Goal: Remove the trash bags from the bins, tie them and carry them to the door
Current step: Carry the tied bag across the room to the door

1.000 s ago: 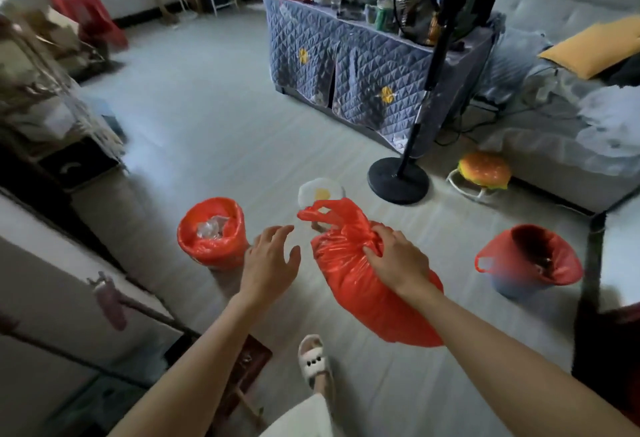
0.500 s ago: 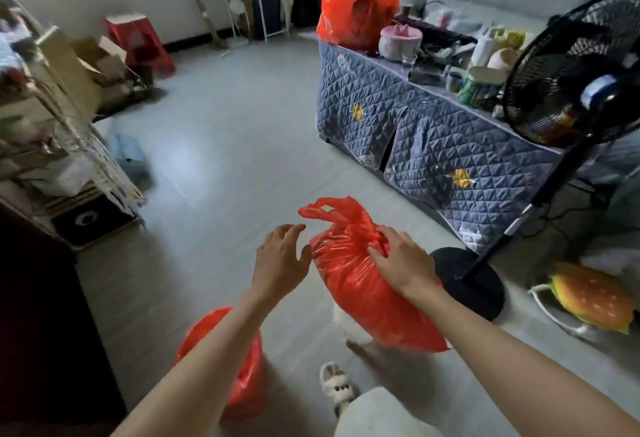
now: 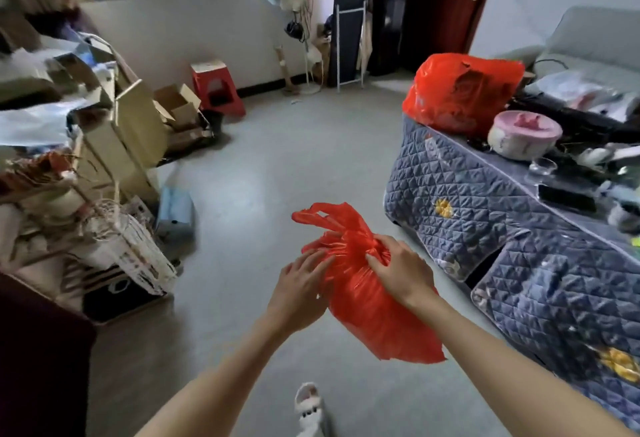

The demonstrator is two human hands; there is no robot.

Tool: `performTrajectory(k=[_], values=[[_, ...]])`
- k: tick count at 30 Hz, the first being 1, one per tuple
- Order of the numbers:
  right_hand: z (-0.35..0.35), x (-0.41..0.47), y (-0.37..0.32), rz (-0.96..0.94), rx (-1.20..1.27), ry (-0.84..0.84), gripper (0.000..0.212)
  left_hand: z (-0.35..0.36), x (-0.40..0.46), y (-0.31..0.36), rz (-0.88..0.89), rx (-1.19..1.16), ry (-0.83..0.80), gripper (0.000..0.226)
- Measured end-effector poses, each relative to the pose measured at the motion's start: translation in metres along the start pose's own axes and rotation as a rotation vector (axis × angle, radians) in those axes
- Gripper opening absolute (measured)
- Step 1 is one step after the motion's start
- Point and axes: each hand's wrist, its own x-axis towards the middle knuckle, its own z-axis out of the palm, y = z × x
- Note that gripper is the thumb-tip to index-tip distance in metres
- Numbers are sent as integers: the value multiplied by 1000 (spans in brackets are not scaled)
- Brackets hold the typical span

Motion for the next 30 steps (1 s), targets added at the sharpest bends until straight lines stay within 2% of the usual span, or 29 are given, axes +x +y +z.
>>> performTrajectory(k=[3,7,10,14,16,19,23,25,28,30], values=[[23,119,-14,-22,11,-15,41,0,101,-57,4,23,3,65],[33,264,-40,-32,38,-63,43,-15,236,-125,-15,42,-31,61],[27,368,-51,-32,40,-48,44,-23,336,-165,-18,40,-31,73],[19,499,-47,10,66,0,42,-25,470,-203,24,33,-23,70],[25,604,-30,52,76,4,41,-10,570,-229,14,23,-80,70],[24,671,-21,42,64,-7,40,-6,633,-243,26,22,-76,65],[16,844,-12,32,77,-49,41,-1,797,-283,-1,33,-116,79],[7,926,-15,27,79,-45,41,-9,874,-304,-6,10,-122,76],[-2,1025,-24,16,78,-43,40,-22,971,-326,-41,-31,-101,59],[-3,1100,-24,32,100,-45,39,-23,1040,-347,-49,-62,-70,60]])
